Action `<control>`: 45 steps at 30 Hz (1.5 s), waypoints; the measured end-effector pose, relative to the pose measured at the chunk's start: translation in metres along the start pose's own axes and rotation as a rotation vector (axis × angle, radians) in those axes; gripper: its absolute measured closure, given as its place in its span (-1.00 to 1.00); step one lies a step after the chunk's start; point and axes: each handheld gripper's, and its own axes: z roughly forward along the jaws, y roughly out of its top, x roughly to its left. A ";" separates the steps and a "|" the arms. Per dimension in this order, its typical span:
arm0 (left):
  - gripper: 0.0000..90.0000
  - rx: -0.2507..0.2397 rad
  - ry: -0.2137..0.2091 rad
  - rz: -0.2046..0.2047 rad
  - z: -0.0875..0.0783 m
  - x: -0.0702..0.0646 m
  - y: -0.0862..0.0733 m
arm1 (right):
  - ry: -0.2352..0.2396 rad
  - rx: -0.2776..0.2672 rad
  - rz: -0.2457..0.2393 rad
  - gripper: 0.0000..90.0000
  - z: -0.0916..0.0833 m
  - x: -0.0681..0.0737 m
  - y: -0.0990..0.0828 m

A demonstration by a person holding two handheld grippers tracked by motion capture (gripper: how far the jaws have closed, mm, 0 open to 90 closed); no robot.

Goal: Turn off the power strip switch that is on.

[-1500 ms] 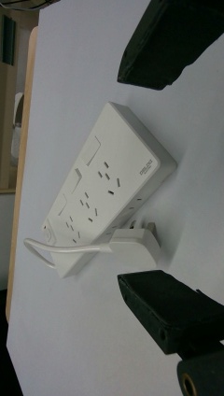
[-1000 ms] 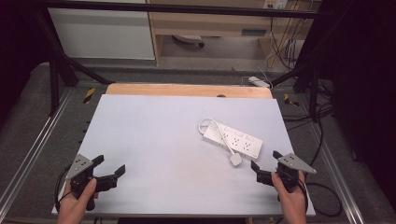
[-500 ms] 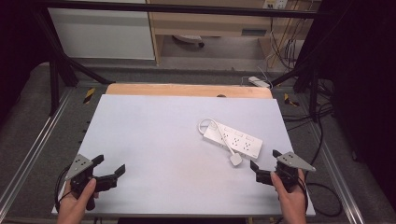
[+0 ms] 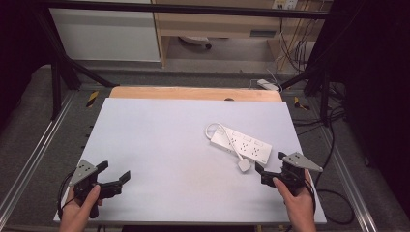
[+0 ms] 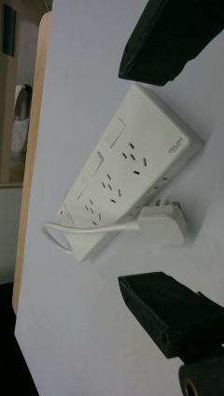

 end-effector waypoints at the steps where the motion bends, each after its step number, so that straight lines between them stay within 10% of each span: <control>1: -0.87 0.002 -0.001 0.000 0.000 0.000 0.000 | -0.001 0.004 -0.008 -0.92 0.000 0.001 0.001; 45: -0.85 0.025 0.005 -0.006 0.004 -0.001 -0.002 | 0.015 0.042 -0.028 -0.88 0.017 0.004 0.046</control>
